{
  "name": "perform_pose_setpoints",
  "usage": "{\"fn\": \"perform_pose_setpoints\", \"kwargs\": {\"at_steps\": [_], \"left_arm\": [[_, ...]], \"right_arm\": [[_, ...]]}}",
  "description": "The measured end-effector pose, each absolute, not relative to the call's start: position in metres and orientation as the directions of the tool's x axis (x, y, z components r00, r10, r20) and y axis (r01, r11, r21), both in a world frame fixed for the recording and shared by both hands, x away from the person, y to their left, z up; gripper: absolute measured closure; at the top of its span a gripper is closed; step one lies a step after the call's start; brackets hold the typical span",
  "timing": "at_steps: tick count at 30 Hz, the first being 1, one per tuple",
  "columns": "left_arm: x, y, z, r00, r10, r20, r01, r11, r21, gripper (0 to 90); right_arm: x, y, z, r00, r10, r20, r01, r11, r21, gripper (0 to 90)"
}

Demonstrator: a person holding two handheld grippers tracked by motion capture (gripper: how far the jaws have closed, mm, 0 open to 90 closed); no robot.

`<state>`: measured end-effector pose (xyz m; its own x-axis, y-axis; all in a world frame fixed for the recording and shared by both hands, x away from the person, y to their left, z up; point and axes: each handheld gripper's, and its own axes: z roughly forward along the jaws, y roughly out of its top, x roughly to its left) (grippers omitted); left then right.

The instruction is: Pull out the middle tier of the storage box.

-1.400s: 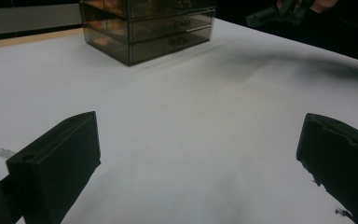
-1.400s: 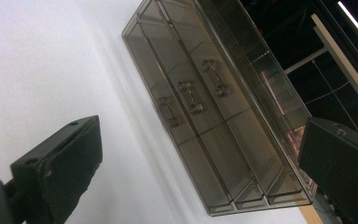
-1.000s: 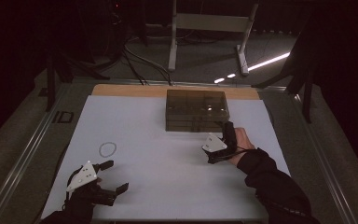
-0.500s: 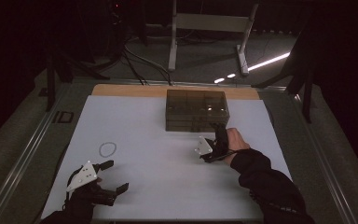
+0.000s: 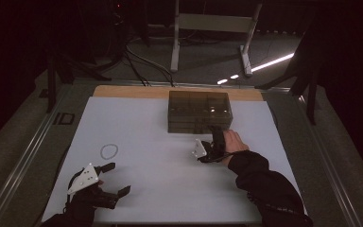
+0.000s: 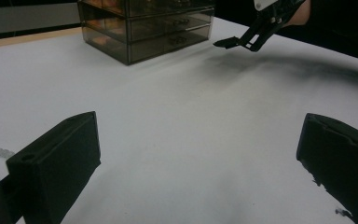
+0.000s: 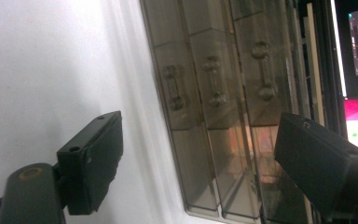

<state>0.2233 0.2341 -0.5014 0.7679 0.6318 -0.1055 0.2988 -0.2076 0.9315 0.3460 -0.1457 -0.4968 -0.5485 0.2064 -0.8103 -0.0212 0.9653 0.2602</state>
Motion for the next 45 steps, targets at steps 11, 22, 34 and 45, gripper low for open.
{"fn": "perform_pose_setpoints", "kwargs": {"at_steps": [11, 22, 34, 45], "left_arm": [[0.224, 0.234, -0.502, 0.769, 0.631, -0.105, 0.3, -0.21, 0.931, 1.0], [0.224, 0.234, -0.502, 0.769, 0.63, -0.107, 0.301, -0.209, 0.93, 1.0], [0.224, 0.234, -0.503, 0.771, 0.628, -0.11, 0.304, -0.211, 0.929, 1.1], [0.224, 0.234, -0.503, 0.772, 0.626, -0.109, 0.305, -0.215, 0.928, 1.1]], "right_arm": [[0.35, -0.133, -0.504, -0.52, 0.154, -0.84, -0.008, 0.983, 0.186, 25.3], [0.354, -0.122, -0.514, -0.457, 0.079, -0.886, 0.007, 0.996, 0.085, 27.9], [0.363, -0.118, -0.522, -0.382, 0.043, -0.923, 0.017, 0.999, 0.039, 50.5], [0.372, -0.114, -0.526, -0.371, 0.012, -0.928, 0.031, 1.0, 0.0, 72.9]]}}
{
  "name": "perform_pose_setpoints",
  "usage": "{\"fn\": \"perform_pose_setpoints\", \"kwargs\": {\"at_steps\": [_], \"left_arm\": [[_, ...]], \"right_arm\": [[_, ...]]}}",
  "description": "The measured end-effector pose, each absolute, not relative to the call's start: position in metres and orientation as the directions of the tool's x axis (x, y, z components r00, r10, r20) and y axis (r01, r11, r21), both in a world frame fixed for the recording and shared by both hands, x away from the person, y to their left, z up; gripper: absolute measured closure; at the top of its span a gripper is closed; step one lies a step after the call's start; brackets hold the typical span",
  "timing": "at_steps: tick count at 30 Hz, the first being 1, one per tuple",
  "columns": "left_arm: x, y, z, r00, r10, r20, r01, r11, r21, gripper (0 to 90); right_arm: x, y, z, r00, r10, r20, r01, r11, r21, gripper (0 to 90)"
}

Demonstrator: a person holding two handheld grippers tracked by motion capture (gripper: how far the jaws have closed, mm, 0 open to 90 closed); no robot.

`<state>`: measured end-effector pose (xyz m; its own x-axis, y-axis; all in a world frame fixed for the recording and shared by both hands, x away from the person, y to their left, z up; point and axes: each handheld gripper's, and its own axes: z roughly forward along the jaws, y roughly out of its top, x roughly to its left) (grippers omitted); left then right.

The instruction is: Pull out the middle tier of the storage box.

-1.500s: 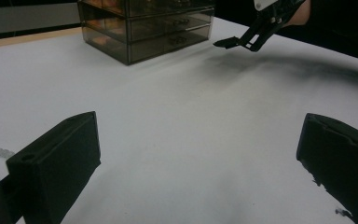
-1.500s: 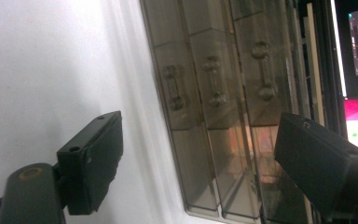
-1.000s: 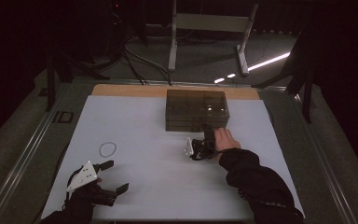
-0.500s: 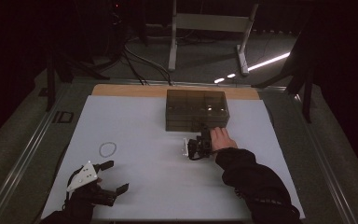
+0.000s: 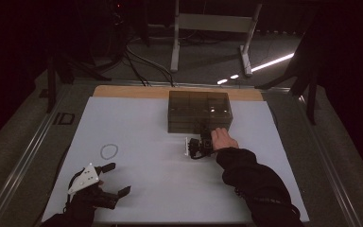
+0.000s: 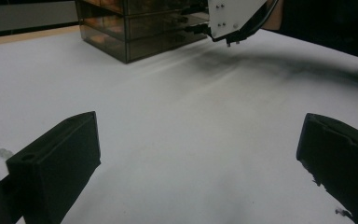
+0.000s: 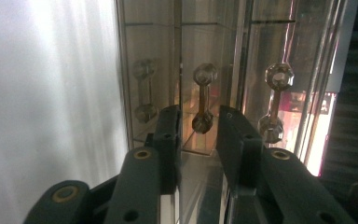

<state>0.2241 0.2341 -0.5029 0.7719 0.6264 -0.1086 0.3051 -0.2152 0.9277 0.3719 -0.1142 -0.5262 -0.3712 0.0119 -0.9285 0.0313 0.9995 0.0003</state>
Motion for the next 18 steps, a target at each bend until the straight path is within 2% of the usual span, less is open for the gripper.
{"fn": "perform_pose_setpoints", "kwargs": {"at_steps": [6, 18], "left_arm": [[0.2241, 0.2343, -0.5027, 0.772, 0.626, -0.11, 0.305, -0.214, 0.928, 1.0], [0.2243, 0.2339, -0.5029, 0.773, 0.625, -0.109, 0.306, -0.216, 0.927, 1.0]], "right_arm": [[0.3743, -0.1122, -0.5283, -0.347, 0.006, -0.938, 0.047, 0.999, -0.011, 79.6], [0.372, -0.1102, -0.5284, -0.338, -0.014, -0.941, 0.051, 0.998, -0.033, 81.0]]}}
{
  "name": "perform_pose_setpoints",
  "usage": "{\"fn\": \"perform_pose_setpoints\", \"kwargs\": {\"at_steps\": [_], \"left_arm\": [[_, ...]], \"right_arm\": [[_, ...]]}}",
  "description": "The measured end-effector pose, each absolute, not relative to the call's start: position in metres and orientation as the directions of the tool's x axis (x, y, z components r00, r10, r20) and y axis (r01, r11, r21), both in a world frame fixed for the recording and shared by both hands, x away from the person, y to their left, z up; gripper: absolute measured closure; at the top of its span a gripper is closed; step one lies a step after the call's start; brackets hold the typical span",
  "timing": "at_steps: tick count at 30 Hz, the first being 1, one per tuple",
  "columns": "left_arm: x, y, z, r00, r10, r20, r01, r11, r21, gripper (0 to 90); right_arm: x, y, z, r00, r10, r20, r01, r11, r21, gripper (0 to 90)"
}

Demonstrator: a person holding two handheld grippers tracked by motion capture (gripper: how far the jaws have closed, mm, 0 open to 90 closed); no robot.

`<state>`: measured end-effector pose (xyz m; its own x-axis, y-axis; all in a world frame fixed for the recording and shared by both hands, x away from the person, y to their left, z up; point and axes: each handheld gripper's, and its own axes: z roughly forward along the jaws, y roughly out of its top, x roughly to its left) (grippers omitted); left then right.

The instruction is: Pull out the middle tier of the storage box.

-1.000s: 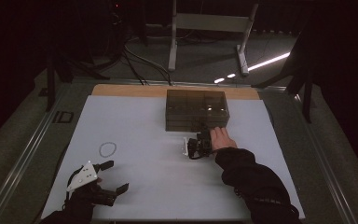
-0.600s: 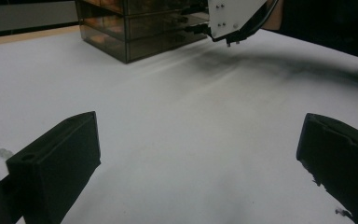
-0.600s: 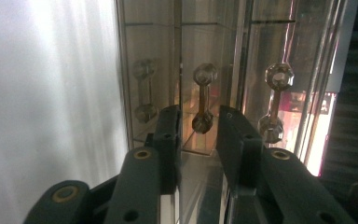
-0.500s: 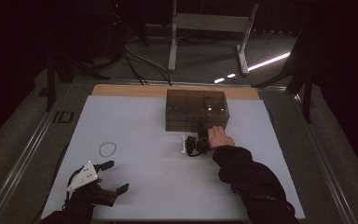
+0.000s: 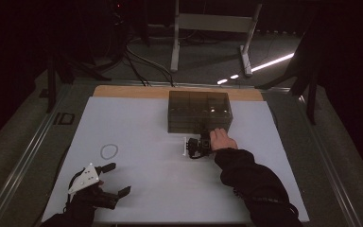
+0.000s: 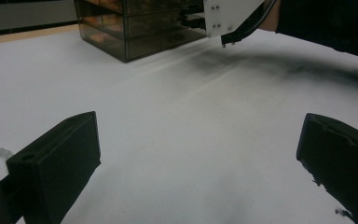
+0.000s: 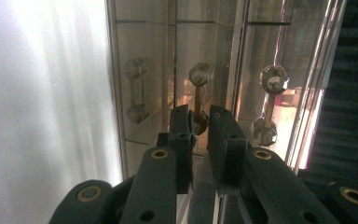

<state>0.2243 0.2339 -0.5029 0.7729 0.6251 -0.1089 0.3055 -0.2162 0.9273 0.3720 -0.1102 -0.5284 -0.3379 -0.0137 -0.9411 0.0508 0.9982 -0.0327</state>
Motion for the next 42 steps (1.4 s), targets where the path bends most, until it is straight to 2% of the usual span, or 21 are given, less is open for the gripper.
{"fn": "perform_pose_setpoints", "kwargs": {"at_steps": [42], "left_arm": [[0.224, 0.233, -0.503, 0.773, 0.624, -0.11, 0.307, -0.217, 0.927, 1.1]], "right_arm": [[0.348, -0.113, -0.525, -0.359, -0.055, -0.932, 0.006, 0.998, -0.062, 81.0]]}}
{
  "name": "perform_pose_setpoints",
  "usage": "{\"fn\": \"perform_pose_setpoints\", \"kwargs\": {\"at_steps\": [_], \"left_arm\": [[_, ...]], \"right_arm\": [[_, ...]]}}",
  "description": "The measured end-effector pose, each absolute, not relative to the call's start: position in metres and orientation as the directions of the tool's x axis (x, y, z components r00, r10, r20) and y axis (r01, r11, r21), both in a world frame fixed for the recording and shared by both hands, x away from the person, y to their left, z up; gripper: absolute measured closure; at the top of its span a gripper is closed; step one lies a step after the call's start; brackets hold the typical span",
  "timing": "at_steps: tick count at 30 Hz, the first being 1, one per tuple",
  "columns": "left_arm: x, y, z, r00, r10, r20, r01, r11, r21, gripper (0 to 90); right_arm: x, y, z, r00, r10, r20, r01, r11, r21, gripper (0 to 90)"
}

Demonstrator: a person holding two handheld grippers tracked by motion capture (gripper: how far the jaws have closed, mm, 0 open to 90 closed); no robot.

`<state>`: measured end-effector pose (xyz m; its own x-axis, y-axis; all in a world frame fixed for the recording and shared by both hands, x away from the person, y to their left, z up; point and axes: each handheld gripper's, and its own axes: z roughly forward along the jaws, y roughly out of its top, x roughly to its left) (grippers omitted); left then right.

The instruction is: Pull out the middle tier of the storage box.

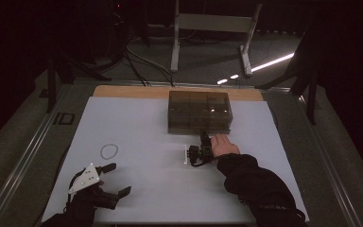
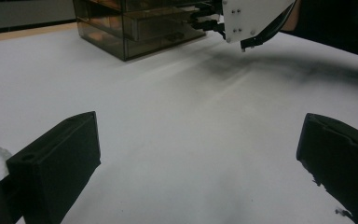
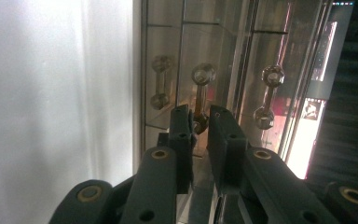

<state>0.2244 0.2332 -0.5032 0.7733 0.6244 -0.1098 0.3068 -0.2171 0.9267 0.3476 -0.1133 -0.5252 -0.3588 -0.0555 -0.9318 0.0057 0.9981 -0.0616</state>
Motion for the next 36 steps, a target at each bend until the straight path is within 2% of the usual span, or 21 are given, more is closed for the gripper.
{"fn": "perform_pose_setpoints", "kwargs": {"at_steps": [10, 17, 23, 27, 36], "left_arm": [[0.224, 0.233, -0.504, 0.774, 0.624, -0.109, 0.308, -0.22, 0.926, 1.1], [0.224, 0.233, -0.504, 0.773, 0.624, -0.112, 0.309, -0.216, 0.926, 1.0], [0.224, 0.233, -0.503, 0.773, 0.625, -0.111, 0.308, -0.216, 0.927, 1.0], [0.224, 0.233, -0.503, 0.774, 0.623, -0.109, 0.307, -0.219, 0.926, 1.1], [0.224, 0.232, -0.504, 0.774, 0.623, -0.111, 0.31, -0.221, 0.925, 1.0]], "right_arm": [[0.349, -0.116, -0.522, -0.378, -0.037, -0.925, -0.005, 0.999, -0.038, 80.0], [0.351, -0.117, -0.515, -0.446, -0.01, -0.895, -0.018, 1.0, -0.002, 76.3], [0.35, -0.121, -0.502, -0.539, 0.044, -0.841, -0.051, 0.995, 0.085, 71.0], [0.348, -0.128, -0.493, -0.645, 0.089, -0.759, -0.08, 0.98, 0.182, 63.7], [0.351, -0.146, -0.479, -0.755, 0.134, -0.642, -0.088, 0.949, 0.302, 53.4]]}}
